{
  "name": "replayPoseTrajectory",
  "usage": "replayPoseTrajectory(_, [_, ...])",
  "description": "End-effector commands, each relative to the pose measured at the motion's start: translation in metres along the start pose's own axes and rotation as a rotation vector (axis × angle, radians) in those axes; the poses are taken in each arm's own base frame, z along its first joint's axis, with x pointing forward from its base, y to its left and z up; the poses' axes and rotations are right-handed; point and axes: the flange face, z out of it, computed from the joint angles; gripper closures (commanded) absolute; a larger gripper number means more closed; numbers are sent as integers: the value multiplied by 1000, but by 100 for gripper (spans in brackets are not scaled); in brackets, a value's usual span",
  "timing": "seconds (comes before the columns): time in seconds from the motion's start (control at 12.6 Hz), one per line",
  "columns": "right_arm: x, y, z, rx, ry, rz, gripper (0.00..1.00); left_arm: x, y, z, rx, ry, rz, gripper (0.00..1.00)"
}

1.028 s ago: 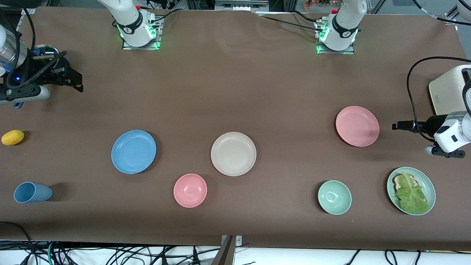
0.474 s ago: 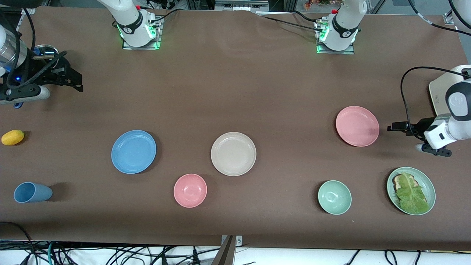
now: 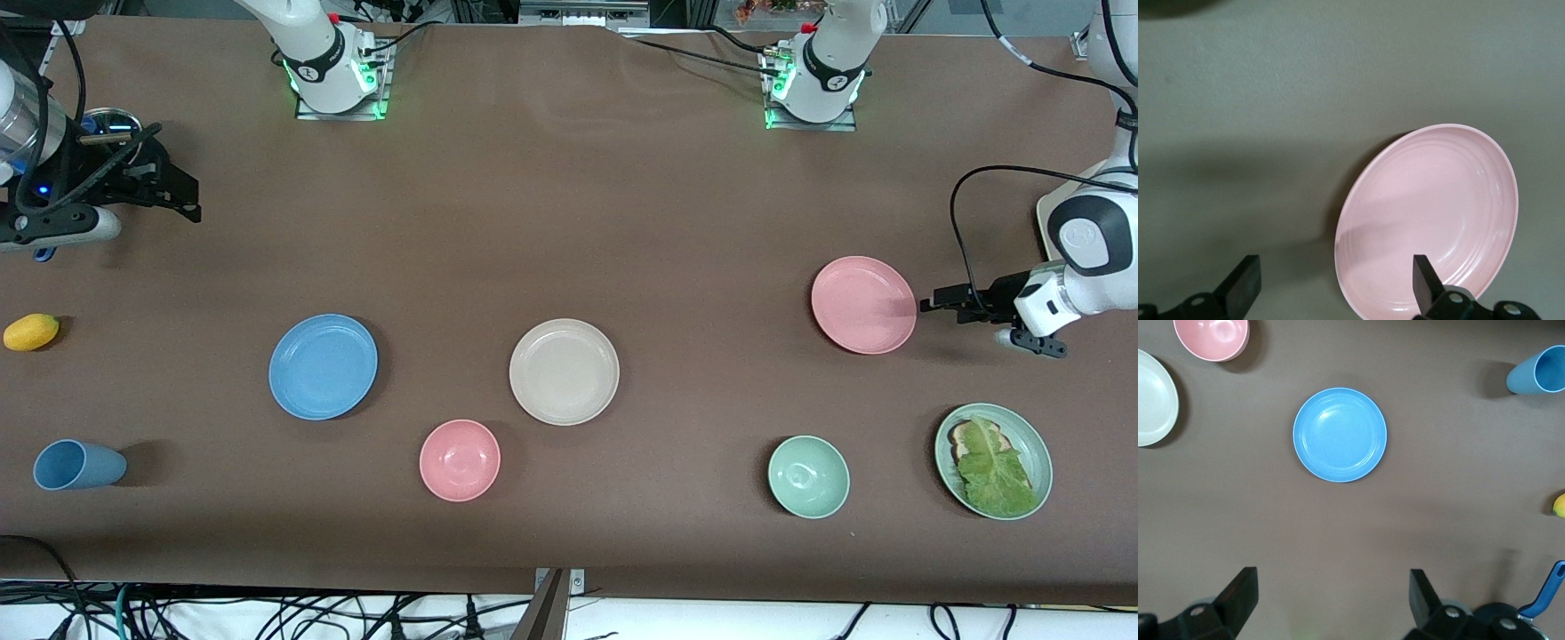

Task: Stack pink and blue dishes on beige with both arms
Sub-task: 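Lower the left gripper to the rim of the pink plate, then grip the pink plate rim with the left gripper and drag it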

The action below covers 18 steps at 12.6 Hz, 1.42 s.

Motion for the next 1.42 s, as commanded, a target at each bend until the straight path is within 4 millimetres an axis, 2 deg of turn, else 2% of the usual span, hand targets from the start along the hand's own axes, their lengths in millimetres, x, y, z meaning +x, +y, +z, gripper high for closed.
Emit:
replayPoseTrajectory(0.0, [1,2,-6,-2,-1,10,0,-13,1,15,-10,43,-1,0])
replayPoseTrajectory(0.55, [1,2,-7,-2,1,10,0,-23,0,36,-15,66,-44,0])
replayPoseTrajectory(0.95, [1,2,-7,-1,4,10,0,-22,2,51,-31,79,-64,1])
replayPoseTrajectory(1.03, [1,2,-6,-1,4,9,0,-22,3,52,-32,77,-64,9])
replayPoseTrajectory(1.11, [1,1,-7,1,6,9,0,-22,3,53,-32,75,-62,36])
replayPoseTrajectory(1.19, [1,1,-7,1,9,9,0,-22,3,53,-34,73,-60,76])
replayPoseTrajectory(1.27, [1,2,-7,1,9,11,0,-23,3,53,-37,71,-43,100])
replayPoseTrajectory(1.34, [2,2,-7,0,12,11,0,-23,2,53,-39,70,-21,100])
